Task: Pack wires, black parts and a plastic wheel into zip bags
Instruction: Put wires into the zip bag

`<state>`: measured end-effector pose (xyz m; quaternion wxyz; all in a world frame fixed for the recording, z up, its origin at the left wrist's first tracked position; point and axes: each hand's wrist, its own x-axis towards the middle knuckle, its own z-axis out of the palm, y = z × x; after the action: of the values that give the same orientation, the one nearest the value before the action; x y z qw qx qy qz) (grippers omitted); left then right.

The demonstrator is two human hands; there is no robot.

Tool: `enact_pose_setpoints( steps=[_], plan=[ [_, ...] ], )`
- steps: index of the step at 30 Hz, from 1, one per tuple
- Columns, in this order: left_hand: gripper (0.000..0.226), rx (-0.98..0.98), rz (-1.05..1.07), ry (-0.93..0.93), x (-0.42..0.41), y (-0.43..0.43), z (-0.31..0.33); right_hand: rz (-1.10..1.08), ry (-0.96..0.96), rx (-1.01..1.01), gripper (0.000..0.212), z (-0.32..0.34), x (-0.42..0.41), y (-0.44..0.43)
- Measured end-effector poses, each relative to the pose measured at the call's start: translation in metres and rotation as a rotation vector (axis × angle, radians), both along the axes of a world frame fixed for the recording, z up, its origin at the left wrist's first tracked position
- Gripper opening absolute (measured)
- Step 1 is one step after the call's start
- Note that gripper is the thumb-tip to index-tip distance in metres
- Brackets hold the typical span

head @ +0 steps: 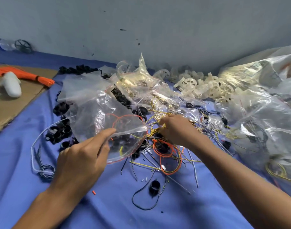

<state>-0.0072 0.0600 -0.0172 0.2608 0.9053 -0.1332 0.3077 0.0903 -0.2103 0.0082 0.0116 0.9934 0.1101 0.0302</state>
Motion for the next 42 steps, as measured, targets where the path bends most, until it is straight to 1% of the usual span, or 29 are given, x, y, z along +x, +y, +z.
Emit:
enact_pose_setpoints(
  steps=[2, 4, 6, 7, 9, 12, 15, 16, 18, 21, 23, 25, 27, 28, 30, 32, 34, 37, 40, 41, 42],
  plan=[
    [0.037, -0.017, -0.003, 0.023, 0.000, 0.004, -0.001, 0.012, 0.002, -0.062, 0.014, -0.002, 0.004, -0.001],
    [0.032, -0.039, 0.003, 0.042, 0.002, 0.004, -0.002, -0.028, -0.017, -0.092, 0.012, 0.003, 0.006, -0.003],
    [0.025, -0.072, -0.017, 0.086, 0.005, 0.003, 0.000, -0.129, -0.050, 0.017, 0.014, 0.015, 0.006, -0.008],
    [0.025, -0.087, -0.028, 0.104, 0.005, 0.003, 0.002, -0.181, -0.080, 0.109, 0.015, 0.023, 0.005, -0.012],
    [0.032, -0.105, -0.044, 0.128, 0.004, 0.005, 0.005, -0.228, -0.162, 0.342, 0.016, 0.041, -0.001, -0.022],
    [0.041, -0.081, -0.059, 0.096, 0.003, 0.006, 0.009, -0.238, -0.269, 0.803, 0.013, 0.066, -0.015, -0.030],
    [0.050, -0.042, -0.059, 0.064, 0.003, 0.008, 0.009, -0.229, -0.289, 1.271, 0.016, 0.084, -0.030, -0.027],
    [0.054, -0.033, -0.070, 0.062, 0.002, 0.008, 0.008, -0.213, -0.278, 1.378, 0.016, 0.089, -0.037, -0.026],
    [0.057, -0.036, -0.100, 0.064, 0.002, 0.009, 0.006, -0.159, -0.237, 1.503, 0.017, 0.096, -0.051, -0.023],
    [0.052, -0.067, -0.129, 0.103, 0.006, 0.008, 0.003, -0.090, -0.134, 1.546, 0.019, 0.098, -0.082, -0.022],
    [0.050, -0.082, -0.121, 0.138, 0.010, 0.007, 0.002, -0.072, -0.016, 1.531, 0.023, 0.093, -0.105, -0.021],
    [0.050, -0.102, -0.104, 0.152, 0.011, 0.006, 0.001, -0.085, 0.121, 1.454, 0.028, 0.085, -0.124, -0.016],
    [0.048, -0.121, -0.097, 0.160, 0.010, 0.004, 0.000, -0.119, 0.234, 1.375, 0.029, 0.077, -0.133, -0.007],
    [0.048, -0.127, -0.097, 0.164, 0.009, 0.003, 0.000, -0.139, 0.282, 1.345, 0.028, 0.073, -0.134, -0.002],
    [0.048, -0.127, -0.096, 0.176, 0.008, 0.000, -0.002, -0.164, 0.352, 1.288, 0.019, 0.067, -0.131, 0.010],
    [0.050, -0.115, -0.095, 0.196, 0.005, -0.003, -0.003, -0.165, 0.380, 1.291, 0.009, 0.059, -0.122, 0.026],
    [0.051, -0.111, -0.133, 0.208, 0.002, -0.007, -0.004, -0.167, 0.354, 1.361, 0.008, 0.047, -0.111, 0.048],
    [0.049, -0.131, -0.247, 0.221, -0.004, -0.012, -0.002, -0.245, 0.330, 1.596, 0.010, 0.026, -0.100, 0.083],
    [0.055, -0.191, -0.362, 0.280, -0.010, -0.014, 0.002, -0.262, 0.419, 1.731, 0.017, 0.012, -0.086, 0.109],
    [0.056, -0.209, -0.386, 0.283, -0.010, -0.015, 0.003, -0.259, 0.449, 1.813, 0.023, 0.010, -0.079, 0.116],
    [0.055, -0.231, -0.405, 0.280, -0.010, -0.016, 0.004, -0.293, 0.497, 1.940, 0.031, 0.009, -0.071, 0.124]
  ],
)
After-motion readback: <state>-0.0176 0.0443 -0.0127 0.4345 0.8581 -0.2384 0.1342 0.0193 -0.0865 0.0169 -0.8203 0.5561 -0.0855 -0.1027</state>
